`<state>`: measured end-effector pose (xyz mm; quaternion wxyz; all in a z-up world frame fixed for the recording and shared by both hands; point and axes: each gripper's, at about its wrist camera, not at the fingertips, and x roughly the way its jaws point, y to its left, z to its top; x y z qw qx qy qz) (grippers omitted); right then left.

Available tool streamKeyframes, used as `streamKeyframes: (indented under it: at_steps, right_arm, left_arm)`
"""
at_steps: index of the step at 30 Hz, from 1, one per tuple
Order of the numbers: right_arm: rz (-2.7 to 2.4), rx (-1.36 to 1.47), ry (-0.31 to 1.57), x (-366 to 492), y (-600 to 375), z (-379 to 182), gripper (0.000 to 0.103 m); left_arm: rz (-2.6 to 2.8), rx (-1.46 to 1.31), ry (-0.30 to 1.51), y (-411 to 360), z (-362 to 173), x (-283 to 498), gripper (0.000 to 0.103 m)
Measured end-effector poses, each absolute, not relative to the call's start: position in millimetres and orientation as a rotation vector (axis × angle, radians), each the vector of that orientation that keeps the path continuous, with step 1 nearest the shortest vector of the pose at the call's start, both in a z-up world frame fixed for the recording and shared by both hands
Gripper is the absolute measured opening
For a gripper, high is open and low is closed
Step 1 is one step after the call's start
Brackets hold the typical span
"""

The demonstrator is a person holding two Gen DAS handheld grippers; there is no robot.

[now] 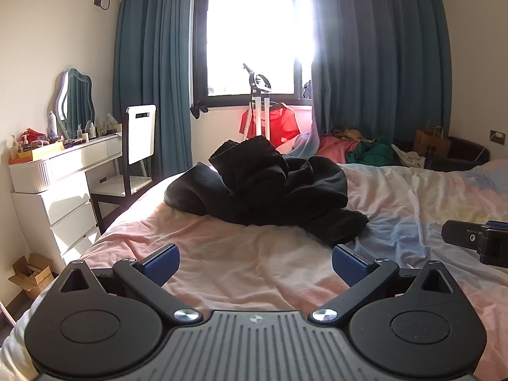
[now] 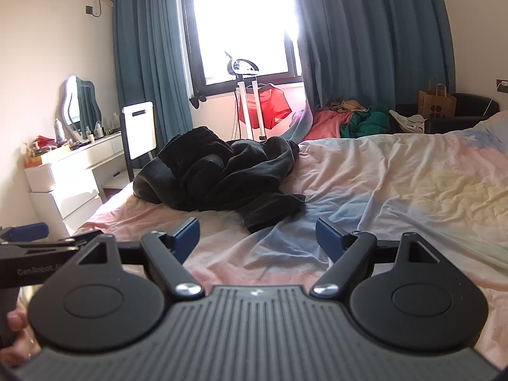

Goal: Fold clothes

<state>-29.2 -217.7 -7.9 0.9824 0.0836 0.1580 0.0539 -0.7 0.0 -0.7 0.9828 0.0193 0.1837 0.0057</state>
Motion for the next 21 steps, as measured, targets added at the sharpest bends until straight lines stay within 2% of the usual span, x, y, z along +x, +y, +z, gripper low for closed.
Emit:
streamKeyframes:
  at_steps: [21]
  right_arm:
    - [0.094, 0.143, 0.325, -33, -216, -10, 0.082]
  left_arm:
    - [0.012, 0.043, 0.361, -7, -4, -13, 0.103]
